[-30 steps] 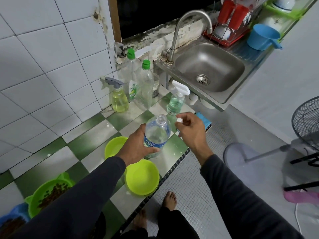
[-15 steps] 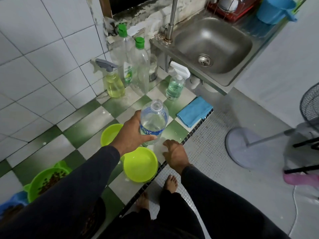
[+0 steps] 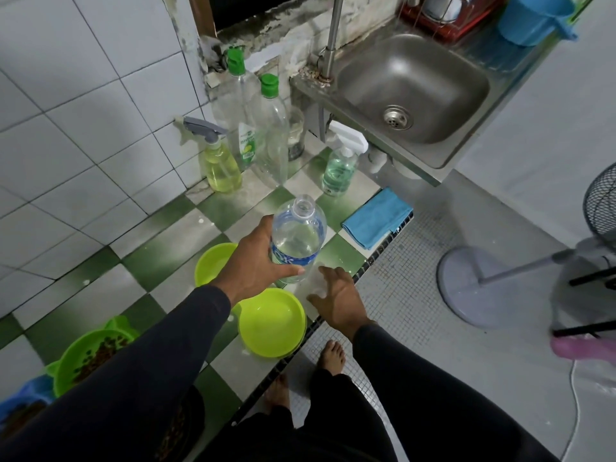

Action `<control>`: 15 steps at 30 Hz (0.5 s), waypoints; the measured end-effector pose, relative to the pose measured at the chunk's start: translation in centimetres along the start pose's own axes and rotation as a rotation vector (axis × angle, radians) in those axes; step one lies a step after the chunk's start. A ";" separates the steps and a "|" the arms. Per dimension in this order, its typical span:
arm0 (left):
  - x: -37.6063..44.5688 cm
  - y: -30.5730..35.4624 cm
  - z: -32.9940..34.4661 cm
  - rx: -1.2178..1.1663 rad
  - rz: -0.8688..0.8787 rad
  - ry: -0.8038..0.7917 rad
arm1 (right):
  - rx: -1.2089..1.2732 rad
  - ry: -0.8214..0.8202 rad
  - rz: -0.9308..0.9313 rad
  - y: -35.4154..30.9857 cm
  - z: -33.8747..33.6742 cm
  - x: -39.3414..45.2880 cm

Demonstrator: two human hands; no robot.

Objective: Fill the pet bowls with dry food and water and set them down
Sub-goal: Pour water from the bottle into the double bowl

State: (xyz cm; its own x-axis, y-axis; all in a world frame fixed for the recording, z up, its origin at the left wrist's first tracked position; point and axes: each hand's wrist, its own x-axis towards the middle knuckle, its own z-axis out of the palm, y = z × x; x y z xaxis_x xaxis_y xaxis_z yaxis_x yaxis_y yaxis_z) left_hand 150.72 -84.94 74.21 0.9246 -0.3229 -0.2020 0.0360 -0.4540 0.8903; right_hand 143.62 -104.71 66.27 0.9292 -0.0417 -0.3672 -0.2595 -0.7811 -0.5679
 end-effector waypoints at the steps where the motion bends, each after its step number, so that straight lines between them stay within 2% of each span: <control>1: 0.0 0.2 0.0 0.004 0.004 -0.001 | 0.037 0.022 -0.001 -0.2 -0.1 0.2; 6: -0.6 1.1 -0.7 0.007 0.040 0.000 | 0.161 0.089 -0.076 -1.3 -0.6 1.1; 9: -1.3 2.4 -1.5 -0.028 0.091 0.039 | 0.239 0.073 -0.126 -2.2 -0.5 1.4; 12: -1.9 3.8 -1.9 -0.089 0.168 0.051 | 0.406 0.075 -0.098 -2.5 0.0 2.0; 15: -2.1 4.9 -1.8 -0.110 0.220 0.082 | 0.498 0.005 -0.079 -3.1 -0.5 2.1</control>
State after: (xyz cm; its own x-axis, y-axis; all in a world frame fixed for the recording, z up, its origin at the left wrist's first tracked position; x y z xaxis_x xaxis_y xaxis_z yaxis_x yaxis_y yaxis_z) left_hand 149.60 -85.02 79.75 0.9423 -0.3334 0.0307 -0.1321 -0.2858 0.9491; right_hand 146.48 -102.72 67.66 0.9520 0.0013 -0.3060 -0.2814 -0.3897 -0.8769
